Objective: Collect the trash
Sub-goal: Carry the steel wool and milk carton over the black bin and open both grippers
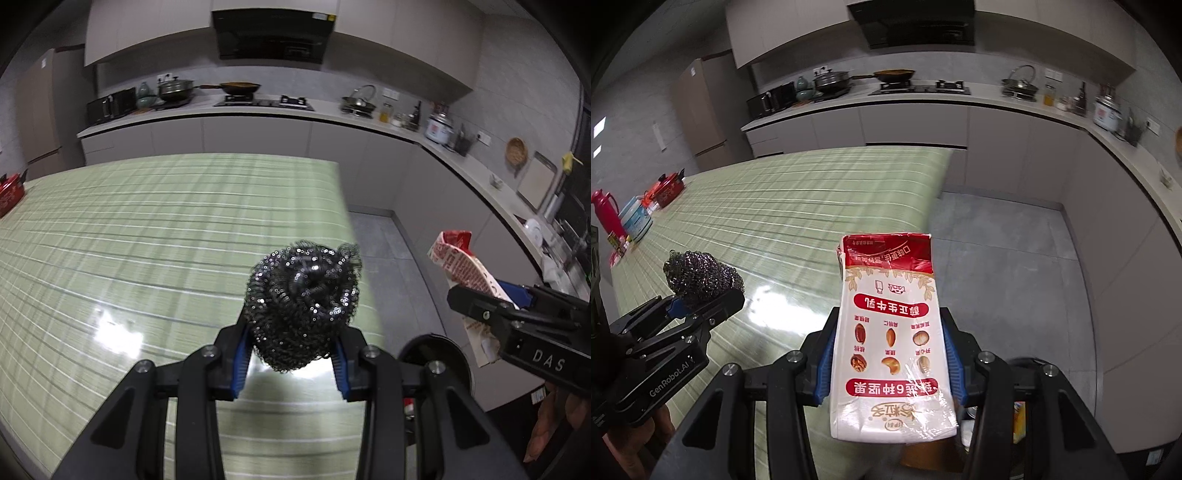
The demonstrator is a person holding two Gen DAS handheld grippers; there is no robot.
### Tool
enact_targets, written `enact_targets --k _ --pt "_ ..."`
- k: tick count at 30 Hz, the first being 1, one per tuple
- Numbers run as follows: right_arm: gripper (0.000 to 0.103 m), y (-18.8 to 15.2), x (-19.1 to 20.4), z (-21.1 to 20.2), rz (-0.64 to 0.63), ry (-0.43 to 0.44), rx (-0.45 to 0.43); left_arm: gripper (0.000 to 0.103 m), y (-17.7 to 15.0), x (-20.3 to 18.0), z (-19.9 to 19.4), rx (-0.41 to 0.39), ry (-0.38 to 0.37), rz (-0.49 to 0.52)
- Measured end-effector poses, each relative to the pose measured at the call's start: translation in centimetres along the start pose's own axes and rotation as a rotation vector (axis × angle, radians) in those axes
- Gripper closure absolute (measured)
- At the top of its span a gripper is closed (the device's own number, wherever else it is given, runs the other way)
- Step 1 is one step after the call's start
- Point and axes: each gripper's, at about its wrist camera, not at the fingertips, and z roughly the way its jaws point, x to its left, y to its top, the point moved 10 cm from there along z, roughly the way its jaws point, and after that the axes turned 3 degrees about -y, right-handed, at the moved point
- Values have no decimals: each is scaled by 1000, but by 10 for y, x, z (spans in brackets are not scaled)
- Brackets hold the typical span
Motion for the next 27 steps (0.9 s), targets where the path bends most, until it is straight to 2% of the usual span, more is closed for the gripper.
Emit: enact_targets --k 15,27 --pt "52 -57 -127 -43 106 -82 15 65 -42 -138 21 66 -108 100" --pt "51 -118 -196 -34 176 -123 93 65 -86 -213 55 157 -163 150"
